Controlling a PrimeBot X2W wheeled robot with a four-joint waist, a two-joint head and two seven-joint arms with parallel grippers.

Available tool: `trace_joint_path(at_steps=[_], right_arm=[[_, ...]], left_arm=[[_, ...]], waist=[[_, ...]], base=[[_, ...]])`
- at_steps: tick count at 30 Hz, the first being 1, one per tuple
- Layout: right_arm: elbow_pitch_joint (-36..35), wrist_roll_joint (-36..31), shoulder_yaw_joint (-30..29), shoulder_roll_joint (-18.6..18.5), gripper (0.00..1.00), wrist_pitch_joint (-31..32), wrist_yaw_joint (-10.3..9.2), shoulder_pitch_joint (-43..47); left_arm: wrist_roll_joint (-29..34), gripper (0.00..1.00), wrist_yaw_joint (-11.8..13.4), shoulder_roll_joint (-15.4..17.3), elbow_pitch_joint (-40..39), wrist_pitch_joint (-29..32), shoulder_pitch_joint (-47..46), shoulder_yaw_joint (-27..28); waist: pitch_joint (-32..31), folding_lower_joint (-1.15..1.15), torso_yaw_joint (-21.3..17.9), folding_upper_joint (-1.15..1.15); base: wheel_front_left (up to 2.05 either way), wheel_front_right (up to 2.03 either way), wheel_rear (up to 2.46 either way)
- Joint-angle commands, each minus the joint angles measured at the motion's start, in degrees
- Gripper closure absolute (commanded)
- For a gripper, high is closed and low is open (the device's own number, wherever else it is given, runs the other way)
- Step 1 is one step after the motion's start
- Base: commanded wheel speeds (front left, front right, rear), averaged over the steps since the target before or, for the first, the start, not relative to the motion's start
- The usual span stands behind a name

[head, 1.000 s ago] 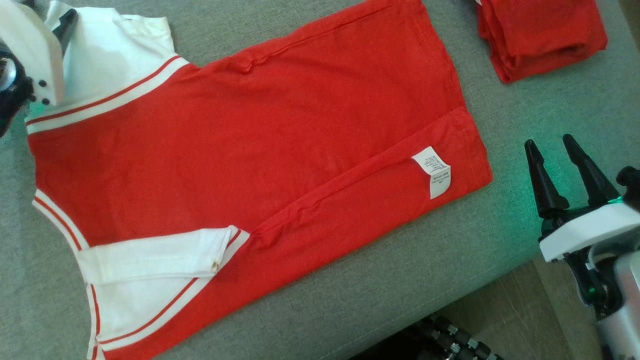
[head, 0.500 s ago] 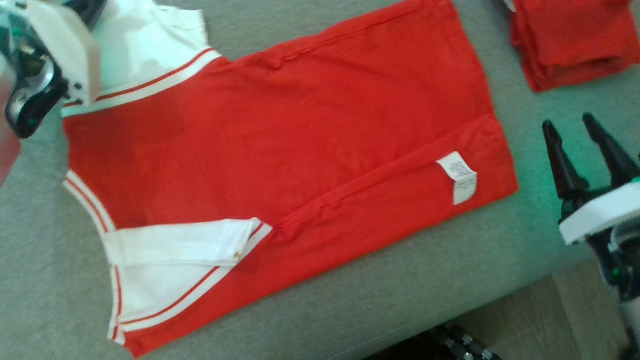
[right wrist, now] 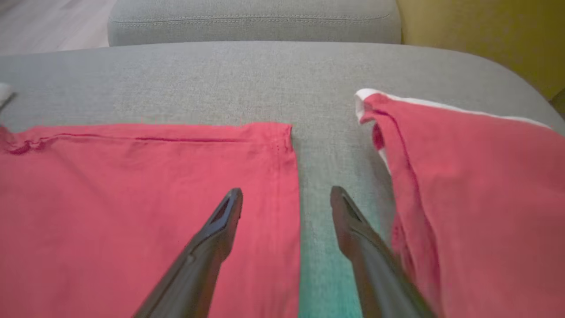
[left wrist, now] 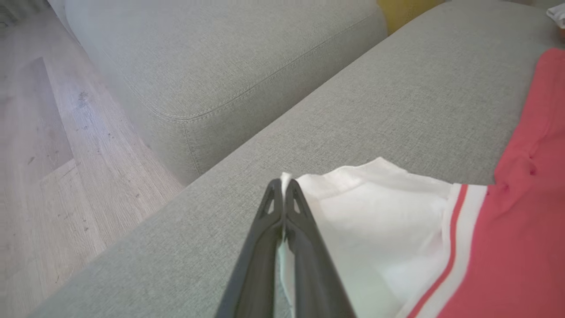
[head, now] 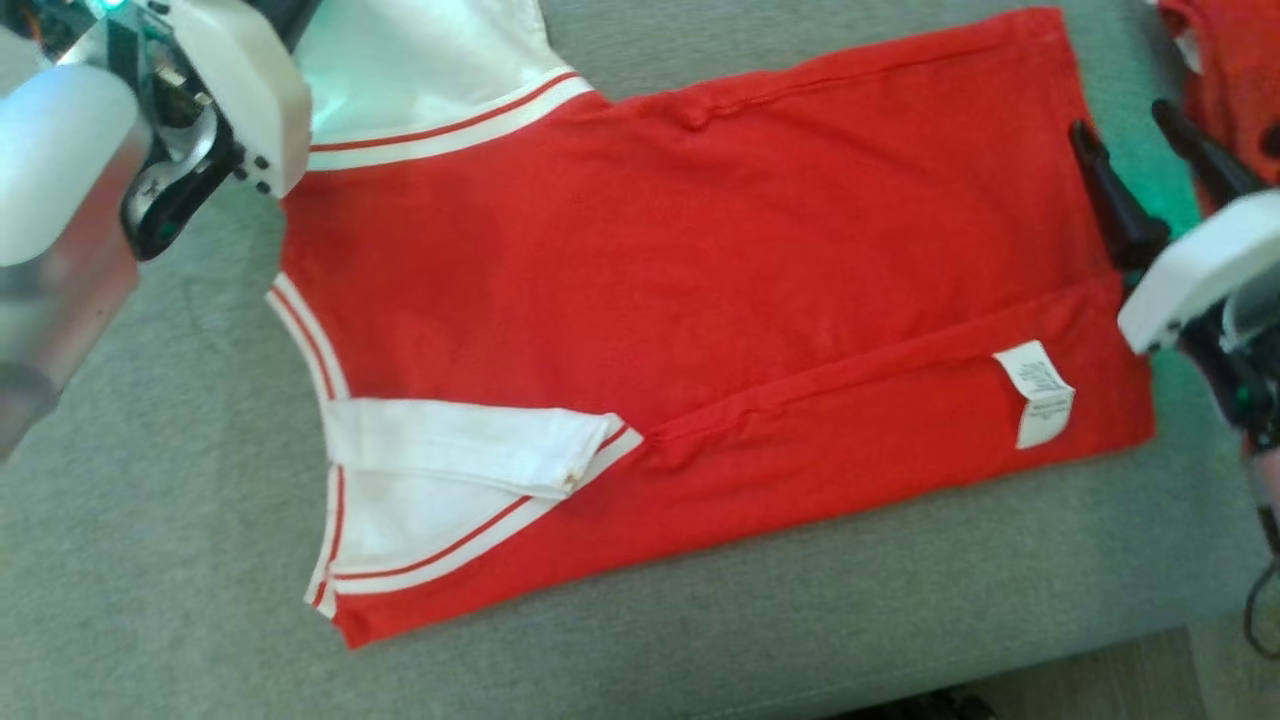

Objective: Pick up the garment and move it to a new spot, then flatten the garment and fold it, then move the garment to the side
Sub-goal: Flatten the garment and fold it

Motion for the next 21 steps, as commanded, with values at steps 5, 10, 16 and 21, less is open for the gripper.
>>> trace_joint_path(at_steps=[5,10,16,21], right_arm=[[7.3,3.1,2.9,0.1,0.00,6.5,0.37,-9.3],[12.5,4.6,4.4,0.7,0.00,8.2,0.37,-13.9],[18.8,4.0,6.4,0.5,0.16,8.5,0.37,-17.9],[21.2,4.2,8.1,0.6,0.59,7.3,0.37,-19.4]], left_arm=[[-1.3,1.00,0.1,0.6,-0.8,-3.2,-4.4,-0.5],[-1.6,1.00,0.1,0.4,-0.9,-4.0,-4.5,-1.2],[-1.9,1.00,0.1,-0.1,-1.3,-4.0,-4.5,-1.7],[-2.3,1.00,0.1,0.1,-1.5,-4.1,-4.2,-1.8]], waist=[[-0.5,0.00,3.1,0.00],[-0.6,0.00,3.9,0.00],[-0.7,0.00,4.8,0.00],[-0.8,0.00,4.6,0.00]], base=[[0.00,0.00,0.00],[0.00,0.00,0.00],[0.00,0.00,0.00],[0.00,0.00,0.00]])
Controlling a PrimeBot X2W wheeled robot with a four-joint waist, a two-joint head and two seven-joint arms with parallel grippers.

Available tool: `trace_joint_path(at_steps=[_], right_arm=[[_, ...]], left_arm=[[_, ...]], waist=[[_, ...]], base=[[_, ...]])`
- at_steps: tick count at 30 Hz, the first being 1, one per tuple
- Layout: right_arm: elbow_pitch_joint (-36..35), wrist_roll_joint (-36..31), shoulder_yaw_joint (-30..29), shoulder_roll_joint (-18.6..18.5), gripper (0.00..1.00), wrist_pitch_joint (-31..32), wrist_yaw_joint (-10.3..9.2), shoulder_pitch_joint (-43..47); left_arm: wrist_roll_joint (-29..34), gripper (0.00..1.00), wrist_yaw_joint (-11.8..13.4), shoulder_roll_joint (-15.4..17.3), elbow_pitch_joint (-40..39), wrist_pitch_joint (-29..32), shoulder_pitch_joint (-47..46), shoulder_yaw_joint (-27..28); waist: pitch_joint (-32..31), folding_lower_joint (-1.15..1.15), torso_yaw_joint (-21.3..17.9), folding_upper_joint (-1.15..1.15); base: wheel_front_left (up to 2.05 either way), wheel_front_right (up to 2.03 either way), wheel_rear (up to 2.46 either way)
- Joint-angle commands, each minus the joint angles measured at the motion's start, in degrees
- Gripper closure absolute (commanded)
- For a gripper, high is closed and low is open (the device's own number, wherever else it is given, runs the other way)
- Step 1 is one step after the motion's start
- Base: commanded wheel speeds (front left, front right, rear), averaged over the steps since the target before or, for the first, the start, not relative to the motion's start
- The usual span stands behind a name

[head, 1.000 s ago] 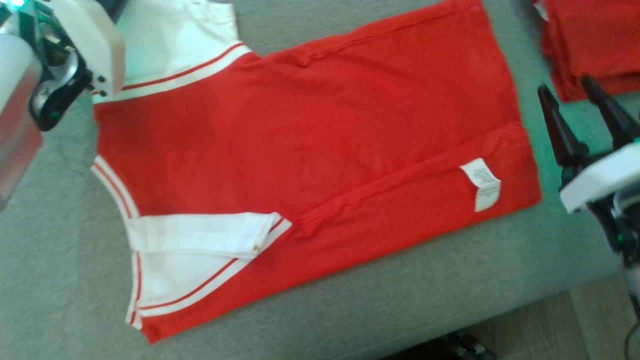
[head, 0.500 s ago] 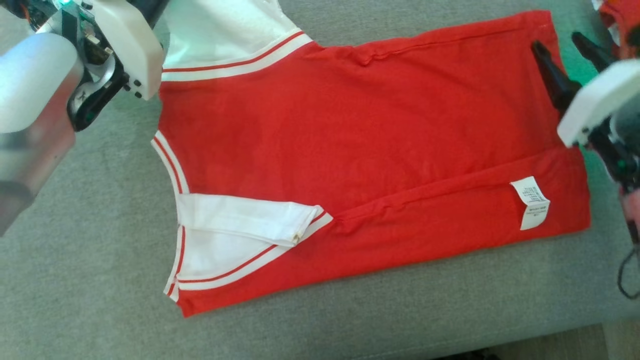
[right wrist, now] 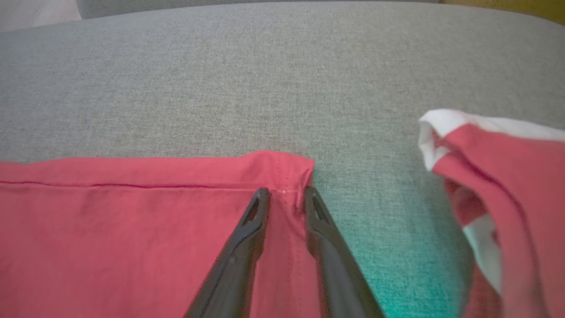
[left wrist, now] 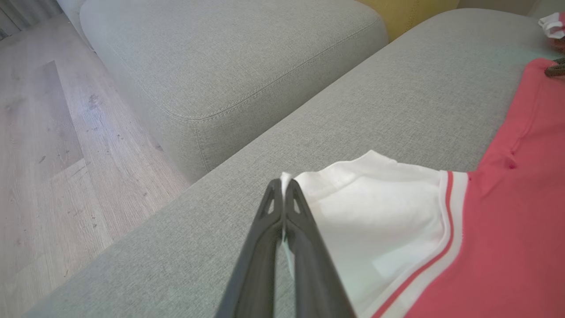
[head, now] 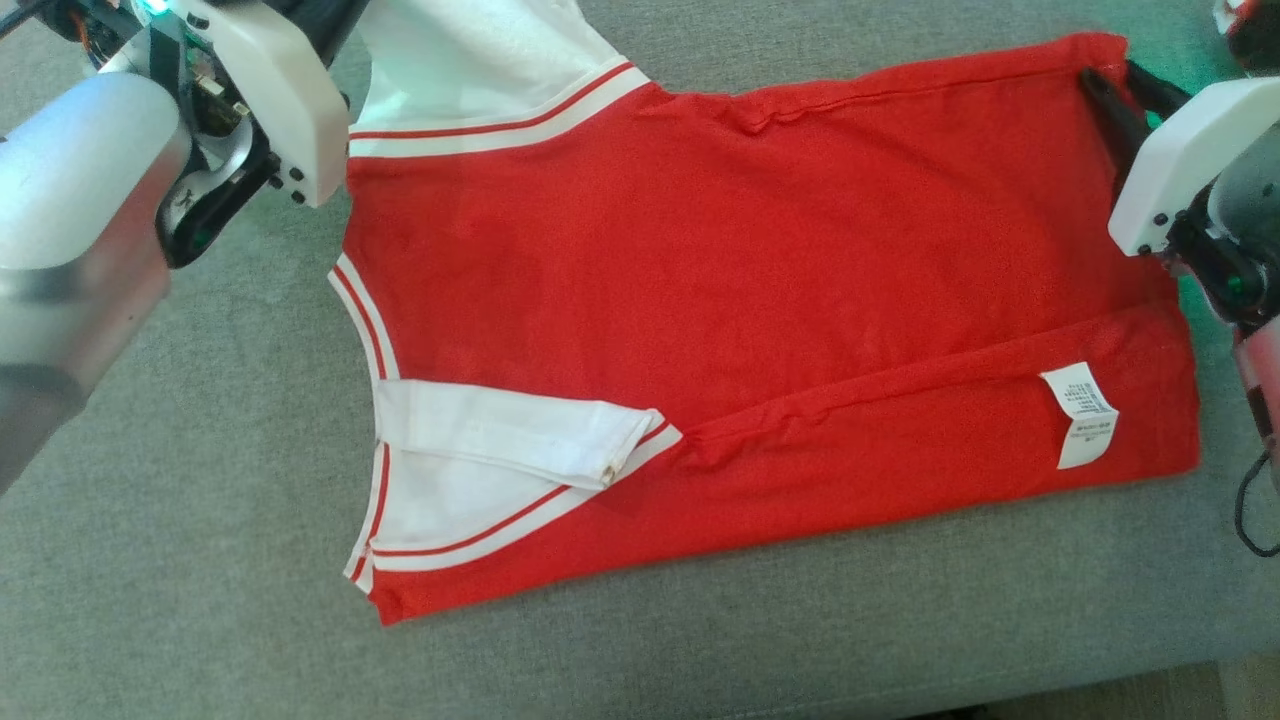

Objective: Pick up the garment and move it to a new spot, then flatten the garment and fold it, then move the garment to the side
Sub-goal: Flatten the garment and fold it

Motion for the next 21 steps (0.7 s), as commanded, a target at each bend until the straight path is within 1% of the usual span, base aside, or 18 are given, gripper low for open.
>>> trace_joint_path(at_steps=[1,2,3,8,11,17,21], right_arm=[[-1.1,0.3,0.5,-0.7,0.70,-0.6,0.37,-0.9],[-0.7,0.5,0.8,-0.8,0.81,-0.9,0.37,-1.1],[-0.4,0.7,1.1,-0.9,1.00,-1.2,0.37,-1.3],[0.5,1.0,2.2,-1.4,1.00,-3.9,0.37,-2.5],[0.6,1.7,2.7,-1.7,1.00,-5.7,0.37,-3.4],[1.9,3.6,2.3,-2.2,1.00,-9.9,0.37,-5.4],[3.1,4.5,1.5,-2.8,1.00,-12.2,0.37,-6.4]], left_arm=[[-0.4,1.00,0.1,1.6,-0.7,-0.4,-3.0,2.0],[-0.4,1.00,0.1,1.6,-0.7,-0.4,-2.9,2.0],[-0.3,1.00,0.1,1.5,-0.7,-0.4,-2.8,2.0],[0.6,1.00,0.1,1.8,-0.9,-0.3,-2.6,1.9],[1.6,1.00,0.1,2.0,-0.7,-1.8,-3.2,1.9],[2.8,1.00,0.1,1.9,2.2,-8.0,-5.7,1.9],[3.3,1.00,0.1,1.1,5.0,-13.4,-7.5,2.3]], waist=[[0.0,0.00,-0.1,0.00],[0.0,0.00,-0.1,0.00],[0.0,0.00,-0.2,0.00],[0.0,0.00,-0.4,0.00],[-0.1,0.00,-0.3,0.00],[-0.6,0.00,0.1,0.00],[-1.4,0.00,0.7,0.00]], base=[[0.00,0.00,0.00],[0.00,0.00,0.00],[0.00,0.00,0.00],[0.00,0.00,0.00],[0.00,0.00,0.00],[0.00,0.00,0.00],[0.00,0.00,0.00]])
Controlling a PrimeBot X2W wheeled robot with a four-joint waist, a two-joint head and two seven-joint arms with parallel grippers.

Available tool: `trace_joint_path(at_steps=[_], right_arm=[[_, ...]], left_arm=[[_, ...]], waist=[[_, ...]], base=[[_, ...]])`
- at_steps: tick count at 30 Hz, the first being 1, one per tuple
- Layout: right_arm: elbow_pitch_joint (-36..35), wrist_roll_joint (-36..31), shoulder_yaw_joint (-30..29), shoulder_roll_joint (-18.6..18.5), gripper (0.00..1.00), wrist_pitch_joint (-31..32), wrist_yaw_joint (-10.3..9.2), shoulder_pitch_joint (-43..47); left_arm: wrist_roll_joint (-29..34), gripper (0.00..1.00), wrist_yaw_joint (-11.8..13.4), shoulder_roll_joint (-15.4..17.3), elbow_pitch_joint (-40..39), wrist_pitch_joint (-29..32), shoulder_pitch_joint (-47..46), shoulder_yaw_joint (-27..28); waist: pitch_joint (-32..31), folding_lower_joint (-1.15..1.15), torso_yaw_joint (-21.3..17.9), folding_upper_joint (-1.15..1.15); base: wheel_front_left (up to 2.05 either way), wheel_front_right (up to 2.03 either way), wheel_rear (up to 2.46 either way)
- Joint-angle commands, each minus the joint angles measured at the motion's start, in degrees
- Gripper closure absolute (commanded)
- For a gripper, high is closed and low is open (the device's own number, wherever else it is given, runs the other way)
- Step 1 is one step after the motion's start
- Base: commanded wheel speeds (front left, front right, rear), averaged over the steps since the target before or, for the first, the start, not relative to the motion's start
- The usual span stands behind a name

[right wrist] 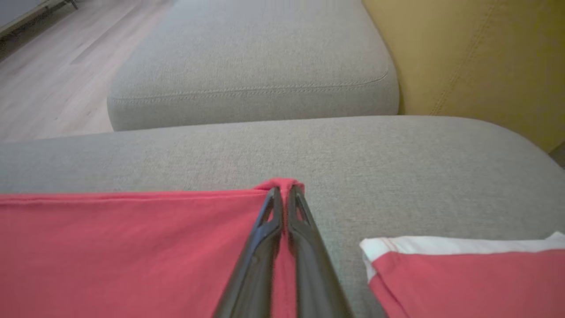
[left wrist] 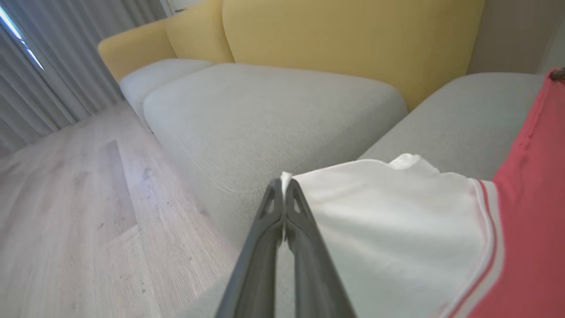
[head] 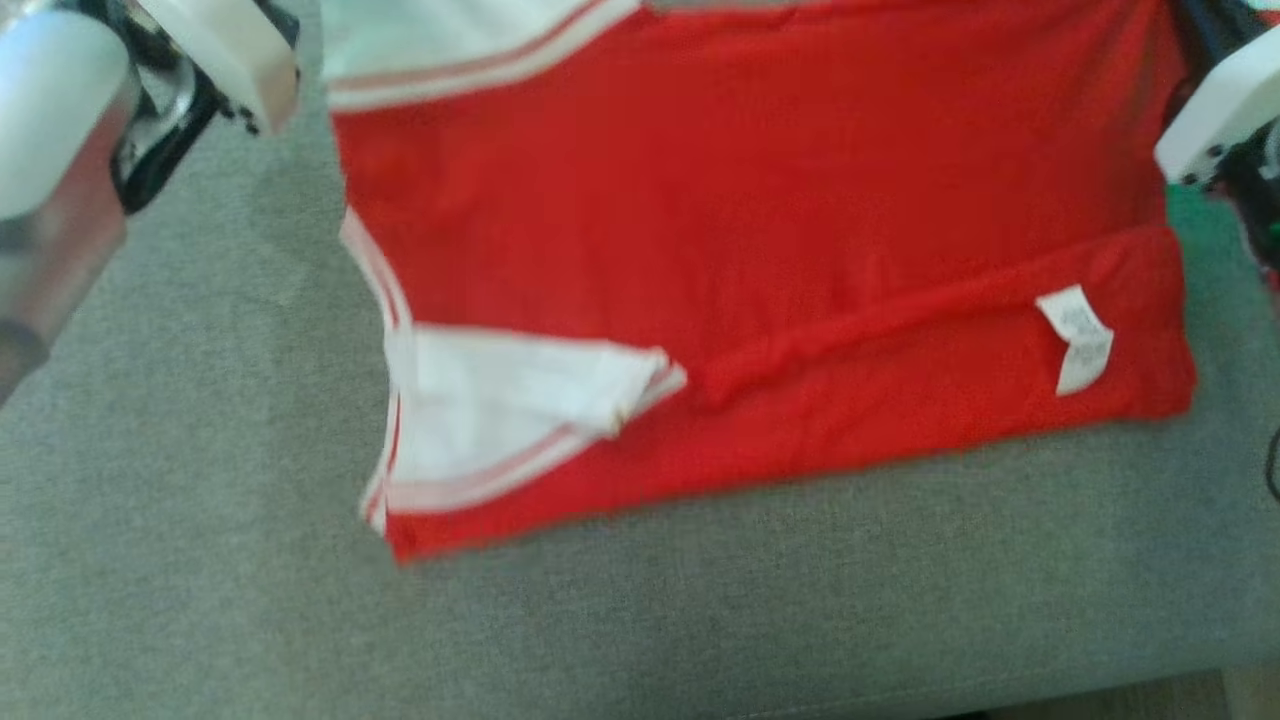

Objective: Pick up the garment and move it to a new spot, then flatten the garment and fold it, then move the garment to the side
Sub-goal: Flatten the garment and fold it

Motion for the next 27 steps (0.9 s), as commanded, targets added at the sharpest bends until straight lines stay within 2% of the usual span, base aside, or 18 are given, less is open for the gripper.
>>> trace_joint_path(at_steps=[1,8,18,24,27], right_arm=[[-1.0,0.7,-0.3,-1.5,1.00,-0.9,0.37,-0.6],[-1.1,2.4,0.5,-3.4,1.00,-1.0,0.37,2.9],[-5.5,3.8,1.2,-6.6,1.00,-1.6,0.37,11.3],[-10.3,4.3,0.0,-8.7,1.00,-2.0,0.37,18.1],[-12.5,4.5,-0.9,-9.5,1.00,-2.3,0.37,21.5]], left_arm=[[0.0,1.00,0.1,1.3,0.2,-1.6,-3.7,2.6],[-3.4,1.00,0.1,2.0,-2.3,-4.0,-0.9,2.5],[-3.6,1.00,0.2,7.0,-11.7,-4.7,8.5,2.3],[-4.9,1.00,2.7,11.3,-21.2,-5.1,17.9,2.6],[-2.7,1.00,5.5,13.7,-26.1,-5.2,22.3,2.5]], waist=[[-0.5,0.00,0.5,0.00],[-2.7,0.00,2.1,0.00],[-6.5,0.00,4.3,0.00],[-8.5,0.00,4.9,0.00],[-9.0,0.00,5.0,0.00]], base=[[0.00,0.00,0.00],[0.00,0.00,0.00],[0.00,0.00,0.00],[0.00,0.00,0.00],[0.00,0.00,0.00]])
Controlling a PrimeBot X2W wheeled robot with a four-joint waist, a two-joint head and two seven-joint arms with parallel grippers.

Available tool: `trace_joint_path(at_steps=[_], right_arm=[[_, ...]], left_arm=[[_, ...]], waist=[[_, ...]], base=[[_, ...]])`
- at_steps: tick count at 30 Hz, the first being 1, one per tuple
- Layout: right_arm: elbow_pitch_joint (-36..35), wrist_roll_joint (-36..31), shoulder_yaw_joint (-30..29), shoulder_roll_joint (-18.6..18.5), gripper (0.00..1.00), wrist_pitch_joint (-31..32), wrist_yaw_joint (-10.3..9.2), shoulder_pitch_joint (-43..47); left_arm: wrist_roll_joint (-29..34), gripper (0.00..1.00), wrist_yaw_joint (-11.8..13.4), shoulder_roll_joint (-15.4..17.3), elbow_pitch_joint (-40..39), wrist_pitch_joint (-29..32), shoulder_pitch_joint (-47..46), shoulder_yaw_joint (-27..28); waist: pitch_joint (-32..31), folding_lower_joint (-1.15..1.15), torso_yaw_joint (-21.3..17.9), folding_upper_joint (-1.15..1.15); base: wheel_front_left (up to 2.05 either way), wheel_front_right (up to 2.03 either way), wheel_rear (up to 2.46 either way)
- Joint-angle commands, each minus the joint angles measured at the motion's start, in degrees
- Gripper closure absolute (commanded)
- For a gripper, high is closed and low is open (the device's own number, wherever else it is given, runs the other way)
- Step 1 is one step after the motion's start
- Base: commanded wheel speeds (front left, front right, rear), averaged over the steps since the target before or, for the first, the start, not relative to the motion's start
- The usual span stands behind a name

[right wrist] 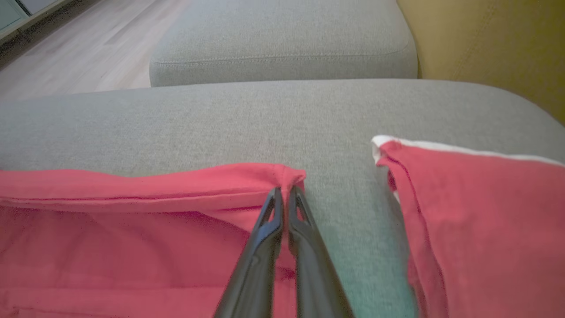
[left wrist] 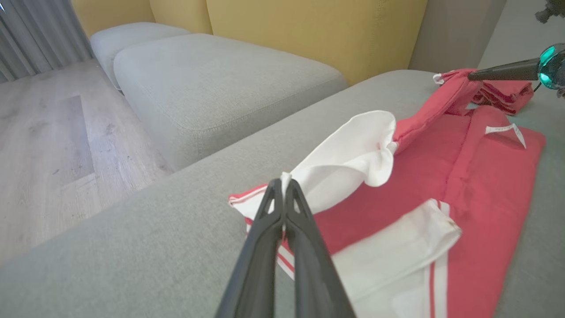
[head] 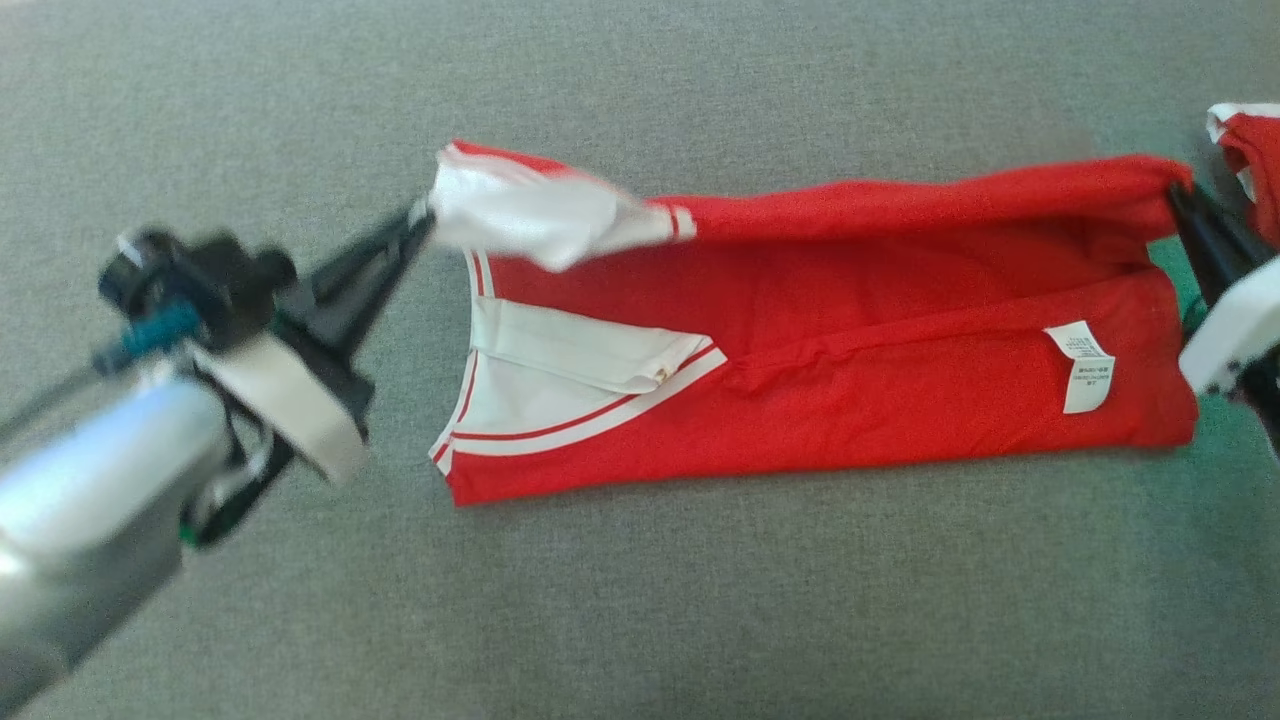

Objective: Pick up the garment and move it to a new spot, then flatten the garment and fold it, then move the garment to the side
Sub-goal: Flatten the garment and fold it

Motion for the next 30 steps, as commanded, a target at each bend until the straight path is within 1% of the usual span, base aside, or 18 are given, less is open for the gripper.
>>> trace_joint_path(at_steps=[1,5,8,11,18,24,25,26,27,28,30], right_arm=[[-2.3,0.2,-0.8,-2.2,1.00,-0.9,0.37,2.3],[-4.0,-0.2,-2.5,-2.1,1.00,-0.4,0.37,6.7],[-5.3,-0.7,-4.2,-1.7,1.00,0.0,0.37,9.7],[-6.3,-1.4,-6.2,-1.4,1.00,0.4,0.37,12.5],[-8.7,-2.7,-10.7,0.2,1.00,1.7,0.37,18.2],[-11.6,-4.1,-13.1,2.5,1.00,3.8,0.37,22.1],[-12.1,-4.4,-13.5,2.9,0.89,3.8,0.37,22.5],[-12.5,-4.7,-13.9,3.2,0.41,3.9,0.37,23.0],[-13.1,-5.8,-15.5,3.9,0.00,3.2,0.37,23.8],[-13.4,-6.5,-16.3,4.4,0.00,2.9,0.37,24.5],[-14.1,-7.3,-17.7,5.4,0.00,2.3,0.37,25.9]], left_arm=[[1.5,1.00,1.7,3.4,-2.9,-0.6,-0.1,2.7],[2.4,1.00,5.6,4.3,-9.8,-0.7,6.3,4.2],[3.0,1.00,7.3,4.8,-13.0,-0.7,10.7,5.1],[3.3,1.00,8.2,5.1,-14.9,-0.7,14.0,5.5],[3.7,1.00,8.9,4.8,-16.6,-0.7,18.6,7.2],[4.0,1.00,9.0,3.1,-15.8,-0.7,21.8,8.7],[4.0,1.00,9.0,2.7,-15.5,-0.7,22.4,9.3],[3.8,0.92,8.9,1.9,-15.3,-0.7,23.2,10.5],[4.1,0.18,9.1,0.1,-14.6,-0.7,25.2,13.2],[4.5,0.00,9.2,-0.9,-14.3,-0.7,26.4,14.6],[6.3,0.00,9.3,-3.1,-13.5,-0.7,28.9,17.5]], waist=[[-0.3,0.01,0.1,0.00],[-0.6,0.01,0.3,0.00],[-0.9,0.01,0.6,0.00],[-1.3,0.01,0.8,0.00],[-2.0,0.01,1.6,0.00],[-2.3,0.01,1.6,0.00],[-2.3,0.01,1.6,0.00],[-2.5,0.01,1.5,0.00],[-2.7,0.01,1.4,0.00],[-2.9,0.01,1.3,0.00],[-3.3,0.01,1.1,0.00]], base=[[0.00,0.00,0.00],[0.00,0.00,0.00],[0.00,0.00,0.00],[0.00,0.00,0.00],[0.00,0.00,0.00],[0.00,0.00,0.00],[0.00,0.00,0.00],[0.00,0.00,0.00],[0.00,0.00,0.00],[0.00,0.00,0.00],[0.00,0.00,0.00]])
